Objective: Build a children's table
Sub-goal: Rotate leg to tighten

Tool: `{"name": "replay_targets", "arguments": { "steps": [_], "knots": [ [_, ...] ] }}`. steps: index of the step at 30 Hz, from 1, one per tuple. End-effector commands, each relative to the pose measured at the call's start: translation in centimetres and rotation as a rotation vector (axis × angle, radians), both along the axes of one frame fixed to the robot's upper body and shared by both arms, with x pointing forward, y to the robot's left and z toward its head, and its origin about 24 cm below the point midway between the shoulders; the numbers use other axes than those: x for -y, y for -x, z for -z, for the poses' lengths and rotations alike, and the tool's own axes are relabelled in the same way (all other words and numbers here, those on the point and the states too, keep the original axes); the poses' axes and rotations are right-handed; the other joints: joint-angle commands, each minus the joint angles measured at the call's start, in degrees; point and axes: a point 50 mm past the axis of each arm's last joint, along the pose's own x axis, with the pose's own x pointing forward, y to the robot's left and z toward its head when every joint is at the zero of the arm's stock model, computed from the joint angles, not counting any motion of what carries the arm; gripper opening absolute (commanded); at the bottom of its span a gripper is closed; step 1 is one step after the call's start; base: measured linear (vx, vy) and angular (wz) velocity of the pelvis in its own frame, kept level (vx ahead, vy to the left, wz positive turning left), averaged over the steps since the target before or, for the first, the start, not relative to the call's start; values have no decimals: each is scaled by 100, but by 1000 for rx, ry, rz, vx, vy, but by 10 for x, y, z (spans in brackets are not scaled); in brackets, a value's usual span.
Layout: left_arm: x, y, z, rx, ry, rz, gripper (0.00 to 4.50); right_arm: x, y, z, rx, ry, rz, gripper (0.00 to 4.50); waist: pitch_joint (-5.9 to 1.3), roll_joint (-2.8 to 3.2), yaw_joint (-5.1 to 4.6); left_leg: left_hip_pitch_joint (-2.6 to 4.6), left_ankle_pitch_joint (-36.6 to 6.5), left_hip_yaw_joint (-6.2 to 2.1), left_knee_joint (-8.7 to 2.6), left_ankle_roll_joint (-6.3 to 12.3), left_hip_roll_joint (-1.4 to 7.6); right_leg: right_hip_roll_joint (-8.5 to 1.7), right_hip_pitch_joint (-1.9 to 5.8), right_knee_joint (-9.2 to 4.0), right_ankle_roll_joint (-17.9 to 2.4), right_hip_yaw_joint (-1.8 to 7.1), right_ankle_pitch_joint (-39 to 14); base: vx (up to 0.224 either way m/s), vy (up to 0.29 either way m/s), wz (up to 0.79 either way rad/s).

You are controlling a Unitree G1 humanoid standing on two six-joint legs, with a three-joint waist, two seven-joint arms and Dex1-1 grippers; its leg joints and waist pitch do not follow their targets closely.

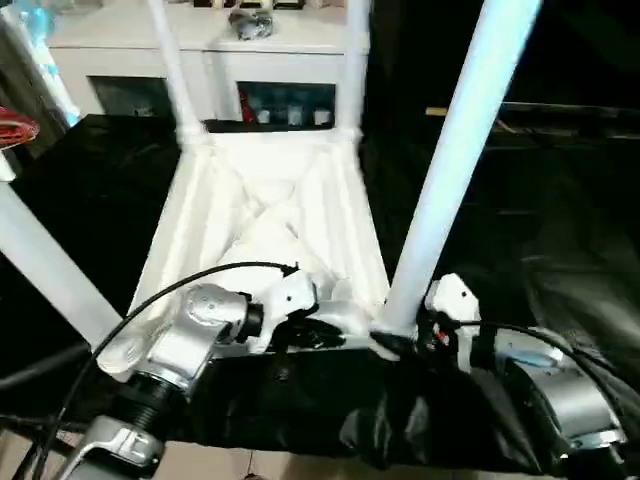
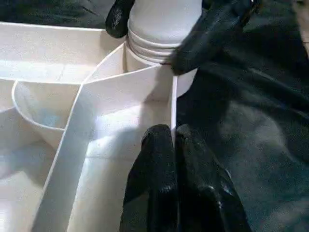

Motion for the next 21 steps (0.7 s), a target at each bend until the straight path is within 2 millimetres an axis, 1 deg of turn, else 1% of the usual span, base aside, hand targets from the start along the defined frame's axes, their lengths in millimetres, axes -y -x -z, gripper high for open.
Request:
{"name": "replay_targets", "arguments": {
  "steps": [1, 2, 3, 4, 5, 6, 7, 8, 9, 10, 11, 12, 13, 14, 16, 17, 18, 19, 21],
  "knots": [
    [30, 1, -5, 25, 75, -5, 0, -21, 0, 14, -51, -7, 32, 271, -214, -69, -37, 125, -1828, -203, -485, -11, 350, -370, 112, -526, -1172, 220, -1705, 0, 0, 0],
    [35, -1, -5, 35, 82, -43, 0, -23, -3, 17, -53, -15, 101, 271, -219, -78, -44, 128, -1868, -213, -493, -37, 351, -372, 121, -536, -1122, 216, -1814, 0, 0, 0],
    [42, -1, -5, 42, 99, -75, 0, -28, -7, 19, -53, -32, 175, 271, -202, -47, -64, 129, -1922, -216, -503, -88, 353, -373, 90, -553, -1063, 232, -1914, 0, 0, 0],
    [48, -1, -6, 45, 114, -96, 0, -33, -10, 20, -55, -47, 235, 271, -201, -68, -88, 142, -2053, -222, -506, -123, 342, -366, 77, -581, -995, 226, -2094, 0, 0, 0],
    [49, 0, -6, 46, 118, -100, 0, -34, -11, 20, -56, -50, 248, 271, -201, -68, -88, 142, -2053, -222, -506, -123, 342, -366, 77, -581, -995, 226, -2094, 0, 0, 0],
    [59, 3, -8, 46, 138, -104, 0, -47, -15, 19, -57, -83, 310, 271, -195, -51, -118, 142, -2085, -222, -516, -148, 338, -356, 50, -590, -951, 240, -2077, 0, 0, 0],
    [60, 4, -8, 46, 139, -104, 0, -48, -15, 19, -57, -85, 314, 271, -200, -52, -140, 117, -2034, -236, -528, -149, 329, -358, 75, -583, -934, 232, -2057, 0, 0, 0],
    [64, 6, -8, 43, 149, -104, 0, -58, -14, 18, -51, -97, 294, 271, -198, -38, -139, 109, -2016, -240, -529, -134, 329, -355, 84, -580, -913, 228, -2024, 0, 0, 0],
    [66, 7, -8, 42, 152, -104, 0, -63, -13, 17, -41, -104, 273, 271, -197, -39, -143, 121, -2006, -228, -527, -109, 337, -340, 62, -588, -900, 237, -1914, 0, 0, 0],
    [66, 7, -8, 42, 152, -104, 0, -63, -13, 17, -41, -104, 273, 305, -199, -36, -141, 116, -1994, -223, -522, -76, 332, -339, 70, -582, -905, 241, -1828, 0, 0, 0],
    [67, 8, -8, 42, 154, -107, 0, -66, -13, 16, -35, -108, 265, 305, -203, -33, -138, 117, -1965, -219, -521, -61, 334, -337, 71, -580, -910, 242, -1774, 0, 0, 0],
    [67, 8, -8, 42, 154, -107, 0, -66, -13, 16, -35, -108, 265, 326, -206, -35, -140, 108, -1897, -215, -518, -33, 332, -333, 77, -571, -926, 241, -1645, 0, 0, 0],
    [67, 8, -9, 41, 157, -101, 0, -68, -11, 15, -33, -113, 232, 343, -209, -20, -134, 103, -1844, -212, -516, -7, 331, -337, 83, -563, -942, 241, -1562, 0, 0, 0],
    [67, 8, -9, 41, 157, -101, 0, -68, -11, 15, -33, -113, 232, 350, -212, -27, -137, 103, -1813, -207, -512, 7, 331, -334, 83, -563, -953, 241, -1509, 0, 0, 0],
    [64, 8, -9, 40, 154, -92, 0, -65, -10, 13, -19, -93, 203, 374, -224, -21, -126, 99, -1666, -199, -494, 84, 330, -328, 93, -541, -1014, 239, -1284, 0, 0, 0],
    [62, 9, -9, 38, 150, -84, 0, -63, -10, 12, -6, -77, 187, 383, -228, -7, -122, 99, -1629, -195, -489, 104, 330, -329, 92, -537, -1030, 241, -1227, 0, 0, 0],
    [57, 8, -9, 38, 139, -72, 0, -57, -10, 10, 12, -55, 151, 383, -234, -9, -118, 87, -1541, -194, -484, 137, 329, -325, 109, -524, -1053, 235, -1108, 0, 0, 0],
    [56, 8, -9, 38, 137, -70, 0, -56, -10, 9, 15, -52, 145, 383, -242, -11, -107, 82, -1459, -193, -473, 183, 330, -325, 128, -510, -1072, 229, -974, 0, 0, 0],
    [50, 6, -8, 39, 121, -57, 0, -47, -10, 7, 30, -26, 108, 383, -249, 1, -102, 79, -1365, -183, -460, 249, 327, -321, 130, -493, -1126, 224, -816, 0, 0, 0]
  ]
}}
